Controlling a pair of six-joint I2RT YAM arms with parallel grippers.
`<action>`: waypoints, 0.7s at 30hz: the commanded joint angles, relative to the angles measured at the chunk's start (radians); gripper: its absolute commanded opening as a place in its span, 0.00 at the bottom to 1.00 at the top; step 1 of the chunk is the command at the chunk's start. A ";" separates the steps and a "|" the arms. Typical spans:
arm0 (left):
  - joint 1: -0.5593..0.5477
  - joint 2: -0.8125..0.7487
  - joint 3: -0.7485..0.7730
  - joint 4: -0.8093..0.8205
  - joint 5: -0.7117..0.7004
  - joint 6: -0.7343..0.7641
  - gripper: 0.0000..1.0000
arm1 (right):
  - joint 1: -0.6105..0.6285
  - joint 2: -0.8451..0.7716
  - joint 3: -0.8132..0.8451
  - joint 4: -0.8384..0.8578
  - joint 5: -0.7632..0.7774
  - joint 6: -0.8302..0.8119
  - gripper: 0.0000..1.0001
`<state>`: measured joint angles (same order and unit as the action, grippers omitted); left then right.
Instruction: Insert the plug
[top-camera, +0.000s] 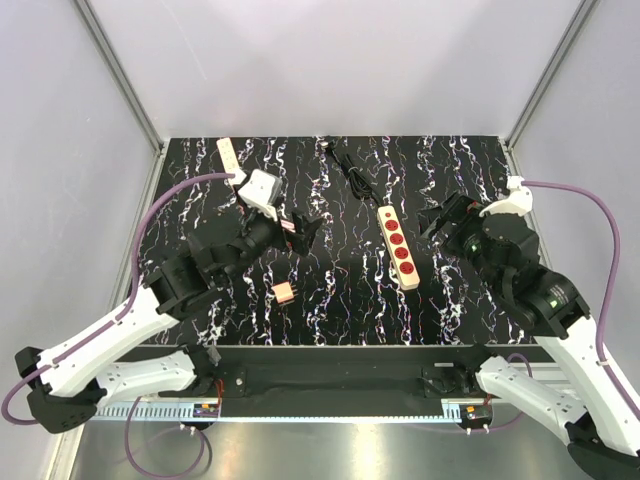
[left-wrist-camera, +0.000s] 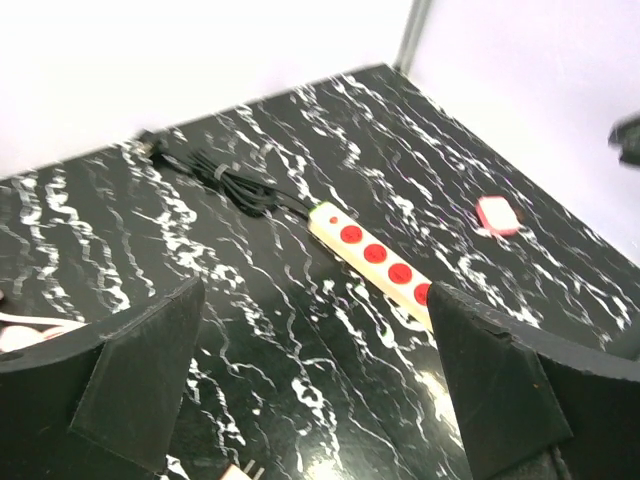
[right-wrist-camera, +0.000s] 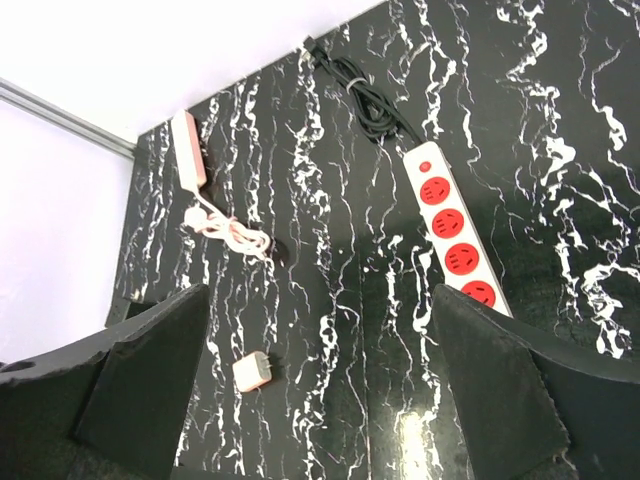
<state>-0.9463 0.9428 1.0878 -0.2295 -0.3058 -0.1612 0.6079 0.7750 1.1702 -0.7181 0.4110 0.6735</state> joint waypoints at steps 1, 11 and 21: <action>-0.005 -0.018 0.006 0.070 -0.096 0.037 0.99 | 0.004 -0.026 -0.049 0.009 0.042 0.017 1.00; 0.027 0.025 0.036 0.021 -0.430 -0.015 0.99 | 0.004 -0.123 -0.179 0.022 -0.052 0.025 1.00; 0.581 0.010 0.069 -0.324 -0.213 -0.412 0.99 | 0.006 -0.270 -0.320 0.129 -0.130 -0.002 1.00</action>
<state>-0.4923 0.9958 1.1683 -0.4629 -0.5911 -0.4149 0.6079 0.5224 0.8673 -0.6708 0.3176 0.6888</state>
